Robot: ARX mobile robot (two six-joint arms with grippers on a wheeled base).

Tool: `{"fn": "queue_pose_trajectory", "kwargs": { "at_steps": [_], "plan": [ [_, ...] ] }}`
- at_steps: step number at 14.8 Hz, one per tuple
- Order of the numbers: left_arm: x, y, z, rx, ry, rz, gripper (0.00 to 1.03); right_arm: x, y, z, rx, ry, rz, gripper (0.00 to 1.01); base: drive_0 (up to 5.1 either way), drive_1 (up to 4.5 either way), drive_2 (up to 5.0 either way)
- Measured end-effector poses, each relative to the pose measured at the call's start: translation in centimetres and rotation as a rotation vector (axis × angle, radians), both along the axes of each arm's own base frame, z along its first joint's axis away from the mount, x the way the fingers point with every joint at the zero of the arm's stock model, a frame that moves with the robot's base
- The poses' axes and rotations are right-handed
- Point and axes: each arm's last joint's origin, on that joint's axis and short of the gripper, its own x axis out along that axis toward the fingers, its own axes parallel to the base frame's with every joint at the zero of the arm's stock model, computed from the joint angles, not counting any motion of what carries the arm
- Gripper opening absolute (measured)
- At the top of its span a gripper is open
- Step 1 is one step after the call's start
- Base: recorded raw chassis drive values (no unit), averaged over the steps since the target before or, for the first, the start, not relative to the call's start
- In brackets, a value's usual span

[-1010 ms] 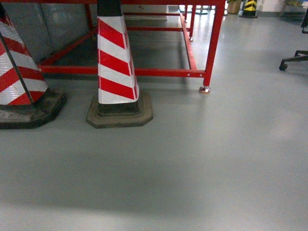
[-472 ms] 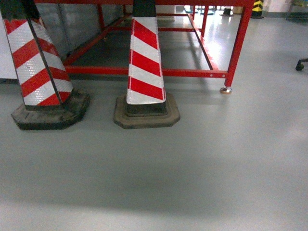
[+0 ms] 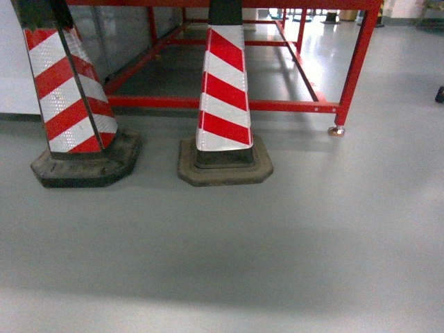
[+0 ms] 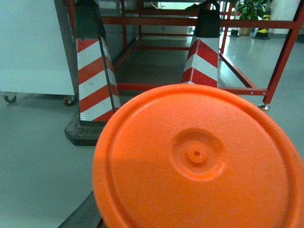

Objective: Pick capacitor and pack into box

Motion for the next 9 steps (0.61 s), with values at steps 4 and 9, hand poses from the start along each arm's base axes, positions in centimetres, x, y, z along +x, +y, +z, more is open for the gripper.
{"fn": "queue_pose_trajectory", "kwargs": {
  "at_steps": [4, 9],
  "plan": [
    [0.0, 0.0, 0.01, 0.0, -0.001, -0.001, 0.44, 0.0, 0.0, 0.01, 0.0, -0.002, 0.0, 0.98, 0.0, 3.94, -4.0],
    [0.0, 0.0, 0.01, 0.0, -0.002, -0.001, 0.44, 0.0, 0.0, 0.0, 0.0, 0.0, 0.0, 0.98, 2.6, 2.27, -5.0]
  ]
}}
